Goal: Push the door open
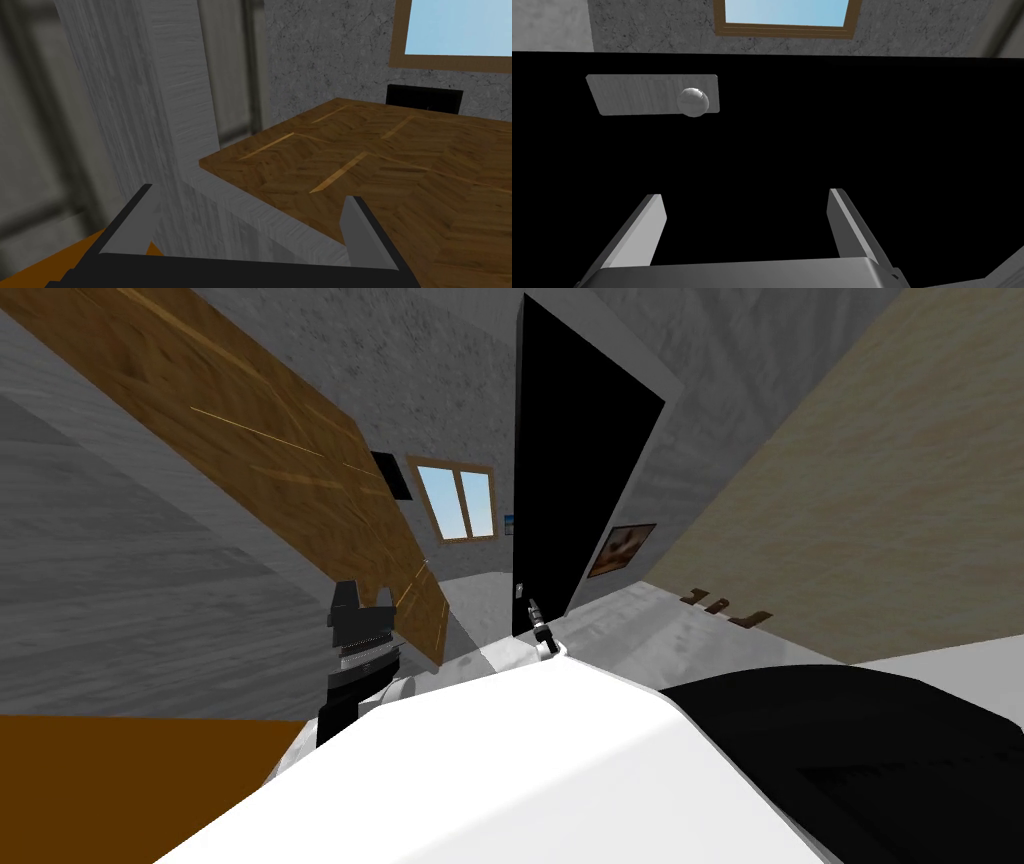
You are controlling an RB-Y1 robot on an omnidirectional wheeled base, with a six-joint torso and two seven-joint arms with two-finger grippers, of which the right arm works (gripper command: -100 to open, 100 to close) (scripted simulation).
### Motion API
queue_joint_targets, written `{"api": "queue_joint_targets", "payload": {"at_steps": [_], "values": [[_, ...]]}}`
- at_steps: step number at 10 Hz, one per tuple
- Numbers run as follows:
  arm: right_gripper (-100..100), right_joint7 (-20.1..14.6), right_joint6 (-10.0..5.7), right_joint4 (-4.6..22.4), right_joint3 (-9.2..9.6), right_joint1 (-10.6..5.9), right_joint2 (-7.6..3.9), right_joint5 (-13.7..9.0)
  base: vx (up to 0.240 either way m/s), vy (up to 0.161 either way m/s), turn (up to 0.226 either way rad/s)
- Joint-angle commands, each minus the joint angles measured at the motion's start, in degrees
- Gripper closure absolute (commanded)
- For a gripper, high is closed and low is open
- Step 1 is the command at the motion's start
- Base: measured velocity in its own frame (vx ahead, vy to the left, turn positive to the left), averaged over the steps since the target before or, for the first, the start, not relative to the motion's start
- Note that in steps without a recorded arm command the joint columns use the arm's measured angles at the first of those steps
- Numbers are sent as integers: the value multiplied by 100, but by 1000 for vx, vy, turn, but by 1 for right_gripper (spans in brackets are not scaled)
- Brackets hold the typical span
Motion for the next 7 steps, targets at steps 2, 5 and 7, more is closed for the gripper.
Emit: {"api": "queue_joint_targets", "payload": {"at_steps": [2, 5, 7], "values": [[-100, -10, -19, 391, -1, -167, 68, 40, 70, -145, 117], [-100, -21, -57, 659, -6, -284, 108, 61, 39, -116, 97], [-100, -28, -82, 838, -9, -363, 135, 74, 16, -28, 55]]}}
